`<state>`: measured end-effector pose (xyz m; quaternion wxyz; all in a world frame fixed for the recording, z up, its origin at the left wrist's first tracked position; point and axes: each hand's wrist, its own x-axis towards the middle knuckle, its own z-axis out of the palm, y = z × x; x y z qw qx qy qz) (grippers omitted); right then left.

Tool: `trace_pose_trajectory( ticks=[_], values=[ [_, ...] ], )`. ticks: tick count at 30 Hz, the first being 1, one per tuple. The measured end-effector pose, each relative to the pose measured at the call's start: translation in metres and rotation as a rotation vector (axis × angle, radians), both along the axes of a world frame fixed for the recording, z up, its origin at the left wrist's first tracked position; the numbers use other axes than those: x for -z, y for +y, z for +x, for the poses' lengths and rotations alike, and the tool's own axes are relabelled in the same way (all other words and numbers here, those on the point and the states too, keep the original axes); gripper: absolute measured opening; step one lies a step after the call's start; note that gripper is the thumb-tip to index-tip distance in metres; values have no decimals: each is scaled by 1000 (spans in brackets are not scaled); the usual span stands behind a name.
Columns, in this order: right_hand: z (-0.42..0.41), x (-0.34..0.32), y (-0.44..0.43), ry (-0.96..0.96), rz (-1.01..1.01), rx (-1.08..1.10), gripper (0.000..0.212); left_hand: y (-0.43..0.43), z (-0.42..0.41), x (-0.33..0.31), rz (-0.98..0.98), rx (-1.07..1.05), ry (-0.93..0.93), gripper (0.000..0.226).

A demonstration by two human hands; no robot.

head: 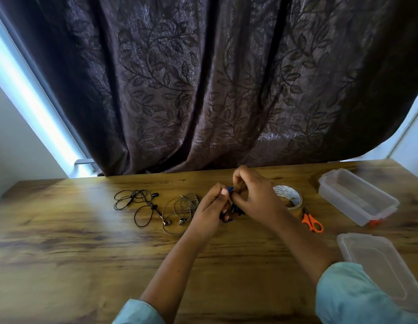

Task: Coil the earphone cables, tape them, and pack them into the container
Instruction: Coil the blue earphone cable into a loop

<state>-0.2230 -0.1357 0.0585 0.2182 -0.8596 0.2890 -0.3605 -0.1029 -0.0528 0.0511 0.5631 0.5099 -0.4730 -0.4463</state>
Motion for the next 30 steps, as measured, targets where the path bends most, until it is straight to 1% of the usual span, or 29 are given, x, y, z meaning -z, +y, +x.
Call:
trace_pose_trajectory(
  ticks=[6,9,12,17,21,24,26,30],
  values=[
    [1,2,0,-27,-12,11,30,0,-3,1,-45,-64,-42,26],
    [2,2,1,-41,-14,12,27,-1,-4,5,-72,-123,-88,26],
    [3,2,2,-58,17,22,22,-1,-4,7,-100,-191,-126,24],
    [4,0,4,-91,86,27,23,0,-4,7,-136,-301,-237,26],
    [2,-5,5,-73,142,4,19,1,-4,10,-168,-349,-274,16],
    [3,-6,7,-50,117,9,22,1,-4,9,-192,-389,-309,12],
    [4,-5,8,2,89,11,24,1,-5,5,-184,-400,-349,9],
    [3,-6,12,77,-21,3,27,0,-5,-2,-118,-399,-379,12]
  ],
)
